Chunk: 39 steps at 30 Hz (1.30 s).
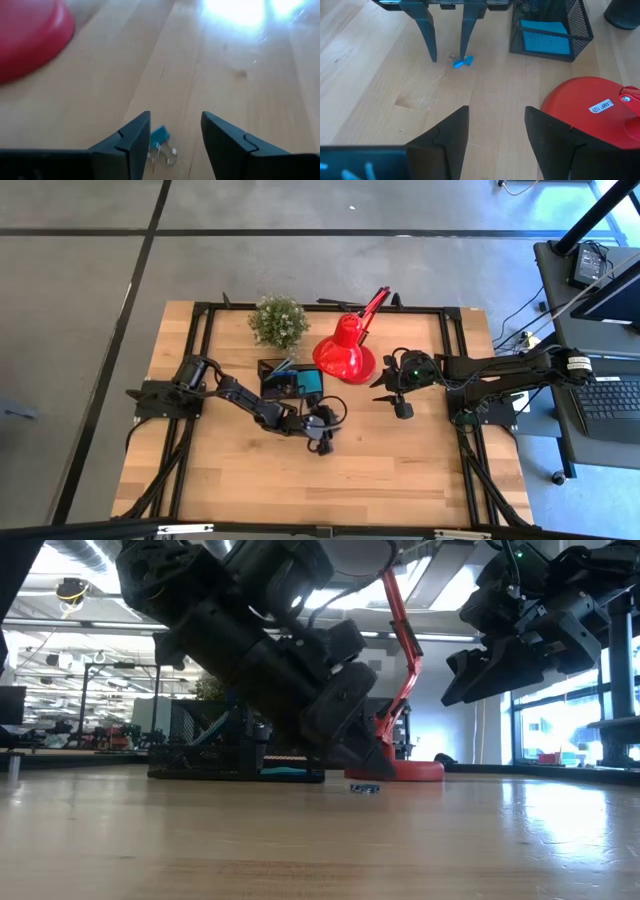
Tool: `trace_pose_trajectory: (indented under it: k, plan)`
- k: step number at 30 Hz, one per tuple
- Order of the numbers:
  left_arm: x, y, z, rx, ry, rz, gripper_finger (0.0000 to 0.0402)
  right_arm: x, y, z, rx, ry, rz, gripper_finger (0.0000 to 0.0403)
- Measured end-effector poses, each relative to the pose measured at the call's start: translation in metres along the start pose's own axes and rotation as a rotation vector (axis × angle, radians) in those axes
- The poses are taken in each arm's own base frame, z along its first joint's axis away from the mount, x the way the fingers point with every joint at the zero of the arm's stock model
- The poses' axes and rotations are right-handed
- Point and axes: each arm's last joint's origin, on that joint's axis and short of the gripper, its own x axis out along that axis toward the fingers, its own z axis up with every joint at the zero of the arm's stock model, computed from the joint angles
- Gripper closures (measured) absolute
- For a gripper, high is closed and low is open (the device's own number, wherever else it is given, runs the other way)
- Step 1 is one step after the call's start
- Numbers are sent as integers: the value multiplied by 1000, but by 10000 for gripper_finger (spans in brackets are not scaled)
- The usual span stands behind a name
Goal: Pick and place office supplies into organizer
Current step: Put the bottom blue binder clip into the black organizer box
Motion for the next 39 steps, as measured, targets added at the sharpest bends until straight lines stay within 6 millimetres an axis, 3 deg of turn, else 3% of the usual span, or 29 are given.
trace_pose_trajectory:
  k: [8, 14, 29, 39]
  plan:
    - [-1, -2, 0, 67, -10, 13, 235, 0, 0, 0, -4, 0, 0, 208]
    - [-1, 4, -5, 81, 16, 121, 235, 0, 0, 0, -4, 0, 0, 208]
    - [-1, 1, -5, 0, 31, 40, 235, 0, 0, 0, -8, 0, 0, 208]
    - [13, -5, -16, -37, -24, 15, 235, 0, 0, 0, -9, -2, 0, 208]
